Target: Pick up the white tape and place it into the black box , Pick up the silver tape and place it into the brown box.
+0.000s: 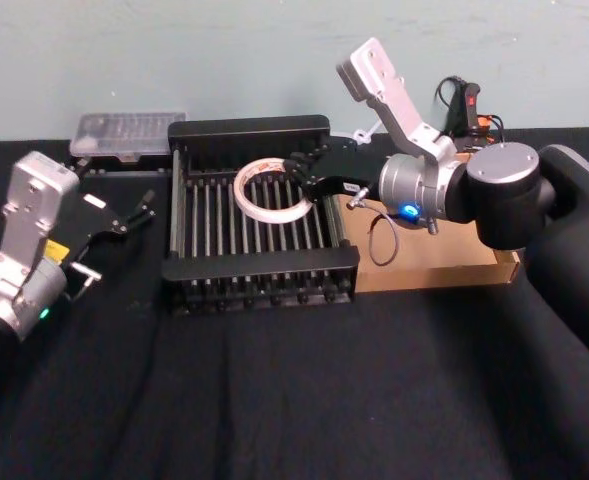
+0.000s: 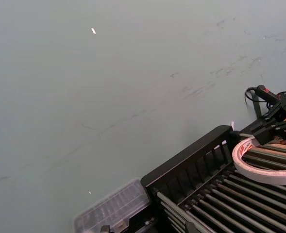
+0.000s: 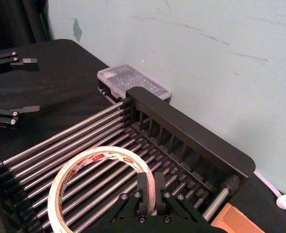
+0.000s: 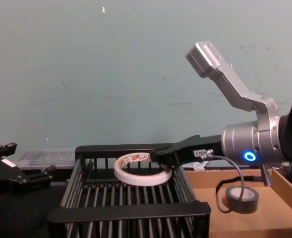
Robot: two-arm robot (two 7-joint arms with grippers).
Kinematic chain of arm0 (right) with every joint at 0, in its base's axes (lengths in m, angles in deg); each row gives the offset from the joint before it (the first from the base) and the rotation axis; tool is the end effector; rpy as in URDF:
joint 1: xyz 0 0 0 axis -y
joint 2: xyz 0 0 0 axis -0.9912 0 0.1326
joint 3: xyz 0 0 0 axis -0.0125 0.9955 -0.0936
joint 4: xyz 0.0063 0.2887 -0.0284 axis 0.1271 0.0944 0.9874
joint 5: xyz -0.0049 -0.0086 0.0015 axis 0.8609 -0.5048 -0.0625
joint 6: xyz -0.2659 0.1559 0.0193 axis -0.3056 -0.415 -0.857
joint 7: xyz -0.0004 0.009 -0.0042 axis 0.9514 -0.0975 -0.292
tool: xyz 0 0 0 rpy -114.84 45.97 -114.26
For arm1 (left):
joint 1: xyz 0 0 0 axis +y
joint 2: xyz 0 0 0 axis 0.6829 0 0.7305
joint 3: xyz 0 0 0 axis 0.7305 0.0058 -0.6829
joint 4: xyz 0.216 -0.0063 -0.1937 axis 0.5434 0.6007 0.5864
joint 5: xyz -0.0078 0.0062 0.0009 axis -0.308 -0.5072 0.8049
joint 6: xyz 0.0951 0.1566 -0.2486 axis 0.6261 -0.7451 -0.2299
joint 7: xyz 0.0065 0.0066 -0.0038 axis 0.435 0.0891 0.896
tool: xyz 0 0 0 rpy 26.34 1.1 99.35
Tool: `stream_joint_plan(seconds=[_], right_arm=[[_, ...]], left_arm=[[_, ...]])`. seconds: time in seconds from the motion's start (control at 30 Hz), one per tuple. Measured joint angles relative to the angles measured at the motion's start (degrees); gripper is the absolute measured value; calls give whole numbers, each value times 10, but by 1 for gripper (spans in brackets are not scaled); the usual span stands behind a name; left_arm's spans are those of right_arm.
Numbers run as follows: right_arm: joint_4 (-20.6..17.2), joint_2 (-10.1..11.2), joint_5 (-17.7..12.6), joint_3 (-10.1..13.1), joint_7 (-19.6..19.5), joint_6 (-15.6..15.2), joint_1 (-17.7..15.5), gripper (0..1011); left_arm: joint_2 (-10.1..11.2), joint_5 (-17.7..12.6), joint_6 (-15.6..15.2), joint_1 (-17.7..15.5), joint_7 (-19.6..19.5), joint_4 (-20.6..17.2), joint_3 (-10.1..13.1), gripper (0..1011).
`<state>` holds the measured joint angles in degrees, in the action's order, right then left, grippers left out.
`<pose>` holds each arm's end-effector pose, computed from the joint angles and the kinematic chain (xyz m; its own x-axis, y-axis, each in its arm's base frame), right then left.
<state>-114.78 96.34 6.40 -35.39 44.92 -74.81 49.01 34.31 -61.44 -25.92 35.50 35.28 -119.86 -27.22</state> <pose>0.4936 0.0537 -0.2352 0.7678 -0.6343 0.0906 0.6212 0.7023 -0.3478 0.3581 0.0827 -0.3023 0.2922 0.8803 0.3737 -0.9553 0.2873 0.0703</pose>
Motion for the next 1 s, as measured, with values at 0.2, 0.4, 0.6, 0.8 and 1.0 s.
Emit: stream_joint_plan(seconds=[0.2, 0.4, 0.6, 0.8, 1.0], right_arm=[[-1, 0, -1, 0, 0, 0, 0, 131], [-2, 1, -2, 0, 1, 1, 0, 316], [-2, 1, -3, 0, 1, 1, 0, 514], [-2, 1, -3, 0, 1, 1, 0, 687], [-3, 2, -4, 0, 1, 1, -1, 873]], left_arm=[[0, 0, 0, 0, 0, 0, 0, 1001], [0, 0, 0, 0, 0, 0, 0, 1001], [0, 0, 0, 0, 0, 0, 0, 1001], [0, 0, 0, 0, 0, 0, 0, 1001], [0, 0, 0, 0, 0, 0, 0, 1002]])
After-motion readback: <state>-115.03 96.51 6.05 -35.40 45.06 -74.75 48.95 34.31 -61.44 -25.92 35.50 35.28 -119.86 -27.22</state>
